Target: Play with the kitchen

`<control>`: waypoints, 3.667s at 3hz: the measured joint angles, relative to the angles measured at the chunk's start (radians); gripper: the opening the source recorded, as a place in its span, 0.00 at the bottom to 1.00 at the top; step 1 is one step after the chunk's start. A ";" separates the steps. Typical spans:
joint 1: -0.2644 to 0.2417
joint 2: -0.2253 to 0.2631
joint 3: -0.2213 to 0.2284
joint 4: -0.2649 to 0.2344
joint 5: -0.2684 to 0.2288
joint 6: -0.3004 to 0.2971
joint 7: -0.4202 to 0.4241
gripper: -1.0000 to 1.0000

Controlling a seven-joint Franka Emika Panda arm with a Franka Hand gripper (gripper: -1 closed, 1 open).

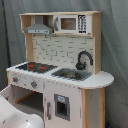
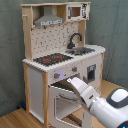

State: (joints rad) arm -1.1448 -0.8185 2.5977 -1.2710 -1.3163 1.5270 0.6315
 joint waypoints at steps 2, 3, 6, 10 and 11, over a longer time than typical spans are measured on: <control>-0.005 -0.039 0.001 -0.001 -0.007 0.061 0.212 1.00; -0.015 -0.060 0.006 -0.004 -0.004 0.102 0.307 1.00; -0.073 -0.123 0.014 -0.038 0.035 0.251 0.557 1.00; -0.070 -0.141 0.023 -0.219 0.188 0.379 0.902 1.00; -0.069 -0.125 0.020 -0.289 0.230 0.379 0.976 1.00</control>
State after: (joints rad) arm -1.2136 -0.9436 2.6179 -1.5602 -1.0863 1.9060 1.6078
